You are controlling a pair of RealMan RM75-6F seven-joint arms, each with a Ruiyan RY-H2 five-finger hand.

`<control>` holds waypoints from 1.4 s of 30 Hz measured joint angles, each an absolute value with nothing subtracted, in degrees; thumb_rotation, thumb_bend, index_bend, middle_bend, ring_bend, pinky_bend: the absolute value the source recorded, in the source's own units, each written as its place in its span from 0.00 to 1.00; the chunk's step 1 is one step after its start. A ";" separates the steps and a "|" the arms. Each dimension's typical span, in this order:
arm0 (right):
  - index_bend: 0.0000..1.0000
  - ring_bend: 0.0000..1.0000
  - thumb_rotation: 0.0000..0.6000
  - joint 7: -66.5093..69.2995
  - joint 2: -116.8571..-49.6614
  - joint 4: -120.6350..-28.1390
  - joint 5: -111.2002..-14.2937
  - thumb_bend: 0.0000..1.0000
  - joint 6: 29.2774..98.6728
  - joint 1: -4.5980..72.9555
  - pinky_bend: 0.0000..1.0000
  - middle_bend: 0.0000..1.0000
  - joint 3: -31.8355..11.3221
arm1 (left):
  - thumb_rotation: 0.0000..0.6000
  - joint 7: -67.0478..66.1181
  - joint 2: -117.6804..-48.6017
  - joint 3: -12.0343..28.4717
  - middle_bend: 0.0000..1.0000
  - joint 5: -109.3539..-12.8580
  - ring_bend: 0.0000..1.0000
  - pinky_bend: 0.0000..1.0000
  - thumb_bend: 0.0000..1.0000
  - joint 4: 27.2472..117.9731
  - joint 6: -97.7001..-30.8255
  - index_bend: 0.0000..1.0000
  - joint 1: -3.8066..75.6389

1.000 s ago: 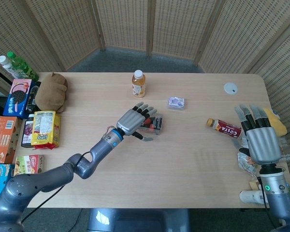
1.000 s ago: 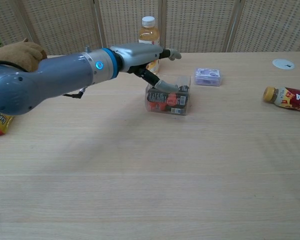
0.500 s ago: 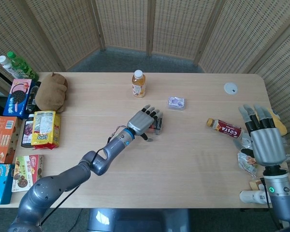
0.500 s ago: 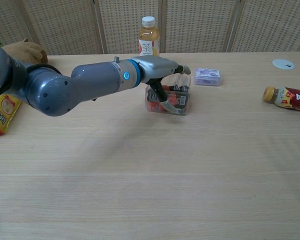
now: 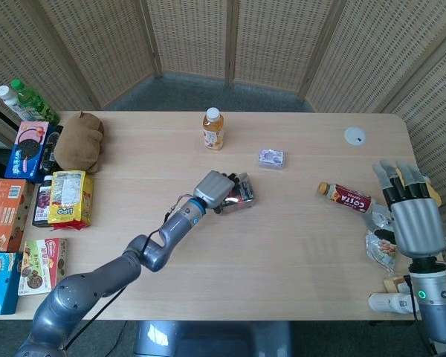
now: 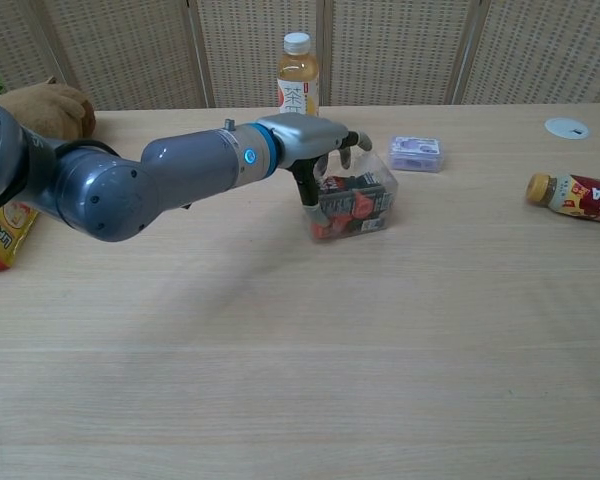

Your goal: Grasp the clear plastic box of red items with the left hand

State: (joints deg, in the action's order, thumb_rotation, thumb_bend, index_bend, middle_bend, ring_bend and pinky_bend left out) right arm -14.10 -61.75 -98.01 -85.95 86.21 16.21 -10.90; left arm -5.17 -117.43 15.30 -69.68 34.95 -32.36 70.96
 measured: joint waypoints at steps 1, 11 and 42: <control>0.00 0.00 0.91 -14.17 -61.79 -98.10 -85.94 0.24 86.16 16.26 0.00 0.00 -10.95 | 1.00 -5.12 -117.34 15.41 0.54 -69.69 0.75 0.73 0.31 35.29 -33.12 0.55 70.74; 0.00 0.00 0.91 -14.54 -62.86 -97.85 -85.69 0.24 85.26 16.65 0.00 0.00 -11.01 | 1.00 -3.02 -112.93 16.16 0.62 -71.02 0.82 0.81 0.30 42.50 -40.29 0.64 67.66; 0.00 0.00 0.92 -14.16 -64.84 -95.81 -84.52 0.24 81.31 17.81 0.00 0.00 -9.92 | 1.00 -10.71 -77.49 30.78 0.63 -63.46 0.81 0.79 0.28 90.35 -62.79 0.64 57.85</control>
